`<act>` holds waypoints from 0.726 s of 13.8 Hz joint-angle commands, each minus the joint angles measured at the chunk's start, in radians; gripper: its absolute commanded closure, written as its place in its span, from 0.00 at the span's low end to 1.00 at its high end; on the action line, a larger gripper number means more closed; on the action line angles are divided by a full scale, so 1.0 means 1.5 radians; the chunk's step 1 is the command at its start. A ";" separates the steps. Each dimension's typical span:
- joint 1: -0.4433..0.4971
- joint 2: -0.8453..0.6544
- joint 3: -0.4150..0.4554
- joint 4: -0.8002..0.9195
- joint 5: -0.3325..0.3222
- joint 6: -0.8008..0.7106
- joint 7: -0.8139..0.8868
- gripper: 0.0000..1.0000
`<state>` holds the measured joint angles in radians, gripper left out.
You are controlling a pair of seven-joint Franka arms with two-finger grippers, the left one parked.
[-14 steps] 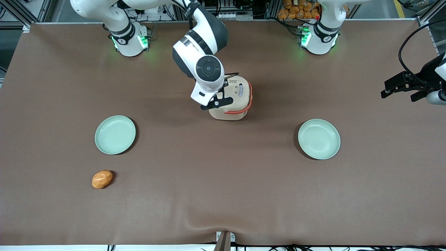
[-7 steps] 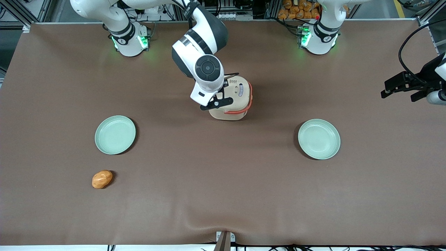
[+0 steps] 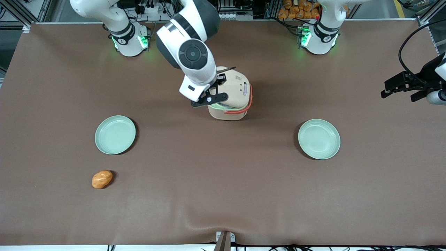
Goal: Press rice cooker button with right arm
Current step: 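Press down on the rice cooker's lid button with the closed right gripper, then lift the right gripper off the cooker as the lid springs open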
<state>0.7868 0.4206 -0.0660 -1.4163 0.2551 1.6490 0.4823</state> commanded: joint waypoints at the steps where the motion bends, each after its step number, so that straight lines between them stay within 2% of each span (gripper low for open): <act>1: -0.024 -0.032 0.006 0.002 0.010 -0.010 0.010 0.06; 2: -0.031 -0.044 0.007 0.002 0.009 -0.010 0.010 0.00; 6: -0.082 -0.090 0.009 0.007 0.008 -0.027 0.008 0.00; 10: -0.180 -0.144 0.019 0.014 0.001 -0.092 0.005 0.00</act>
<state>0.6018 0.2558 -0.0668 -1.3941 0.2539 1.5576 0.4831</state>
